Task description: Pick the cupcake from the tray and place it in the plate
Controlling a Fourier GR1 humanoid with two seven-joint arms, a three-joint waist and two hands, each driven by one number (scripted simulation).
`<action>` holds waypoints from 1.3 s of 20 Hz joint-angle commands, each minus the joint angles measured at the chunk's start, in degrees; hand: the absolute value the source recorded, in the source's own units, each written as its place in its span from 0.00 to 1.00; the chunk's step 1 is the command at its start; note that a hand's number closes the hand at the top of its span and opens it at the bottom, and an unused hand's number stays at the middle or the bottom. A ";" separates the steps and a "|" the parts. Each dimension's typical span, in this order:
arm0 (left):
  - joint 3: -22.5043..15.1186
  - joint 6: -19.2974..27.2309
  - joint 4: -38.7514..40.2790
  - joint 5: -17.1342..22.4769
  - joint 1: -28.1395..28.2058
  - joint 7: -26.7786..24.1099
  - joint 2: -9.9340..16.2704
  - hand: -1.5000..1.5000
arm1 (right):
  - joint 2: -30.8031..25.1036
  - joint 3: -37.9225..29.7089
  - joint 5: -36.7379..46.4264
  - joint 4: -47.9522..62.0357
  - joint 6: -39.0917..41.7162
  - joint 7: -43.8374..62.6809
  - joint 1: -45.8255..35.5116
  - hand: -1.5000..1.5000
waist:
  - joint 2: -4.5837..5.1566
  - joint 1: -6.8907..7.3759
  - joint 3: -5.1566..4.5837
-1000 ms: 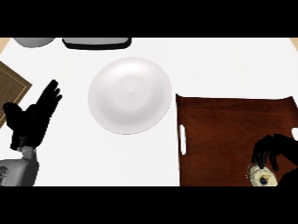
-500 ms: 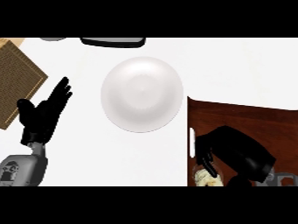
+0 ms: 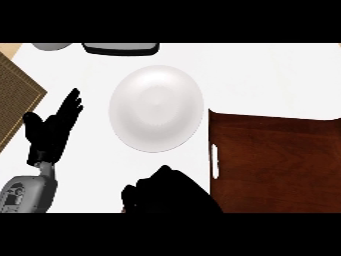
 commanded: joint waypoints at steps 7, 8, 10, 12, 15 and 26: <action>0.18 1.41 0.44 -1.23 1.15 -1.50 -1.33 0.50 | 2.41 2.40 -6.16 17.66 -25.08 14.59 -16.92 1.00 | 0.59 -1.14 0.02; 0.30 0.54 1.64 -1.34 0.26 -2.11 -0.65 0.50 | 2.42 4.13 -6.75 19.23 -29.06 15.73 -16.50 1.00 | 0.62 -1.21 0.02; 2.53 -0.91 0.79 0.76 -1.85 0.74 1.39 0.50 | 2.43 -0.20 -10.70 25.06 -30.08 13.95 -22.01 1.00 | 0.66 -1.12 0.04; 1.52 -0.42 -2.01 0.55 -1.04 2.92 0.59 0.50 | 2.43 -1.84 -12.36 31.01 -33.41 9.91 -22.47 1.00 | 0.62 -1.13 0.07; 2.90 -2.97 -0.76 1.58 1.51 -0.34 1.89 0.50 | 2.44 -2.69 -14.16 39.44 -35.67 6.88 -25.51 1.00 | 0.66 -1.06 0.05; 0.10 0.29 1.01 -2.11 -0.45 -1.14 -1.94 0.50 | 2.43 -13.19 -19.72 67.93 -26.49 -11.60 -35.15 1.00 | 1.26 -0.67 0.04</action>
